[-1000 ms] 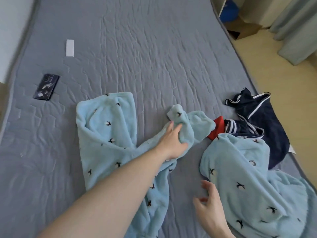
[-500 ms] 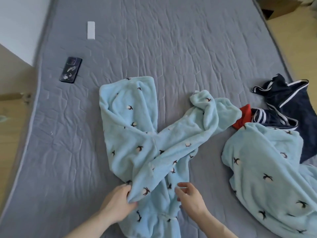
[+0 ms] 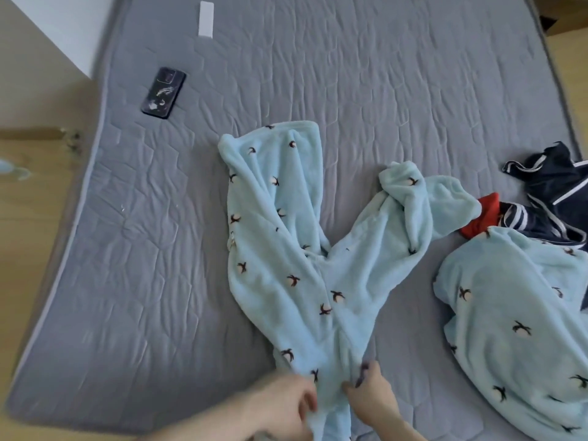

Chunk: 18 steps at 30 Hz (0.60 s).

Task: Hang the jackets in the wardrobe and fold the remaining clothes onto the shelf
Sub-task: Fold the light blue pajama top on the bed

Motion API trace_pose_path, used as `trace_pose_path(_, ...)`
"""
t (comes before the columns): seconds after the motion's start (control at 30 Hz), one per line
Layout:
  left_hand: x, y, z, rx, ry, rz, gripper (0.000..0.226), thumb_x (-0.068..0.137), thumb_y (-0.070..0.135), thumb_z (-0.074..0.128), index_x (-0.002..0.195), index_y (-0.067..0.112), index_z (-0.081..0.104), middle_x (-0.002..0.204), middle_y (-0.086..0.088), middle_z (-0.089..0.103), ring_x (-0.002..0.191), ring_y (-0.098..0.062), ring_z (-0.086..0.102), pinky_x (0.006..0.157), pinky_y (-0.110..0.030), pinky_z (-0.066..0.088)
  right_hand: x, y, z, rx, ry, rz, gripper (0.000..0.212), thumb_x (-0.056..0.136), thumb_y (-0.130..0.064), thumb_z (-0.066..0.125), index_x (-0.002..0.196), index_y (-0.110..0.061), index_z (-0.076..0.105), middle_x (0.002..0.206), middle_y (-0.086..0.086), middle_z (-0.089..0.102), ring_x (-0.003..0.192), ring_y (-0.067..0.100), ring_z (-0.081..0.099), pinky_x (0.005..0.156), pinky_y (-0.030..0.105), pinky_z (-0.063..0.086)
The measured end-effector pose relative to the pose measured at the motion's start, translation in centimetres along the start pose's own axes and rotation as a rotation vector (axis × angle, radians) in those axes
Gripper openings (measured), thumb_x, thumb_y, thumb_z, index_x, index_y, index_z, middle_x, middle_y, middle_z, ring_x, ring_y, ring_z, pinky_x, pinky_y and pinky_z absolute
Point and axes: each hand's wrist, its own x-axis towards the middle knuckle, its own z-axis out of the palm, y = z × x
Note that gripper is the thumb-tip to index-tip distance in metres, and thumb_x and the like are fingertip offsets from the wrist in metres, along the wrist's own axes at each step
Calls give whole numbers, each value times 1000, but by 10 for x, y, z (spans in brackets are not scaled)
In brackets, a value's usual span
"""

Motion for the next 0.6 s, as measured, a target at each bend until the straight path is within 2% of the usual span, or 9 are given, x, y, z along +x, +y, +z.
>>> trace_pose_path(0.03, 7, -6, -13, -30, 114, -25, 25, 73, 34, 65, 98, 36, 64, 87, 13, 71, 87, -9, 68, 75, -22, 51, 2, 0, -1, 28, 8, 3, 66, 87, -27, 68, 139, -12, 32, 132, 7, 54, 111, 27, 57, 84, 35, 49)
trace_pose_path(0.1, 22, -27, -61, -127, 391, -130, 19, 76, 32, 69, 94, 31, 64, 79, 13, 67, 83, -11, 67, 74, -24, 50, 4, -8, -3, 55, 166, -87, 79, 83, -22, 69, 146, -13, 23, 139, 8, 38, 124, 29, 45, 88, 39, 45)
trace_pose_path(0.2, 37, -54, -146, -258, 777, -268, 33, 80, 33, 77, 108, 22, 64, 101, 5, 66, 95, -19, 63, 84, -28, 48, 6, -38, -10, 61, 458, -347, 80, 79, -17, 70, 147, -23, 27, 143, 0, 29, 128, 26, 38, 94, 44, 48)
trace_pose_path(0.27, 47, -66, -196, -334, 941, -326, 45, 78, 38, 79, 113, 15, 62, 108, -2, 64, 103, -24, 62, 88, -32, 47, 10, -63, -14, 94, 473, -463, 71, 82, -22, 73, 141, -31, 33, 137, -8, 32, 120, 19, 46, 87, 41, 52)
trace_pose_path(0.3, 52, -70, -218, -382, 991, -350, 50, 77, 43, 79, 114, 14, 61, 109, -3, 63, 106, -26, 62, 86, -32, 46, 14, -76, -14, 100, 445, -507, 66, 83, -27, 74, 136, -34, 36, 132, -10, 34, 114, 15, 50, 81, 35, 52)
trace_pose_path(0.4, 70, -71, -263, -496, 1033, -402, 67, 75, 57, 76, 122, 14, 56, 121, -6, 61, 114, -30, 60, 87, -34, 45, 29, -108, -8, 64, 317, -579, 51, 82, -40, 75, 122, -38, 43, 120, -17, 44, 98, -1, 54, 69, 11, 42)
trace_pose_path(0.47, 83, -69, -275, -547, 1001, -445, 79, 78, 60, 74, 135, 11, 50, 135, -9, 57, 122, -31, 58, 96, -36, 46, 38, -123, -1, 67, 243, -605, 47, 79, -49, 75, 113, -42, 43, 114, -23, 44, 95, -6, 54, 69, 11, 43)
trace_pose_path(0.53, 96, -70, -275, -665, 933, -472, 90, 80, 59, 74, 145, 8, 41, 143, -12, 54, 128, -34, 55, 105, -41, 46, 45, -133, 8, 69, 207, -607, 54, 71, -61, 73, 111, -44, 42, 112, -25, 42, 98, -4, 53, 73, 15, 43)
trace_pose_path(0.6, 105, -72, -265, -854, 825, -472, 92, 78, 59, 78, 145, 7, 43, 141, -12, 57, 123, -33, 58, 104, -44, 49, 51, -139, 16, 39, 188, -590, 63, 63, -70, 69, 113, -46, 39, 110, -27, 40, 102, 0, 51, 77, 19, 43)
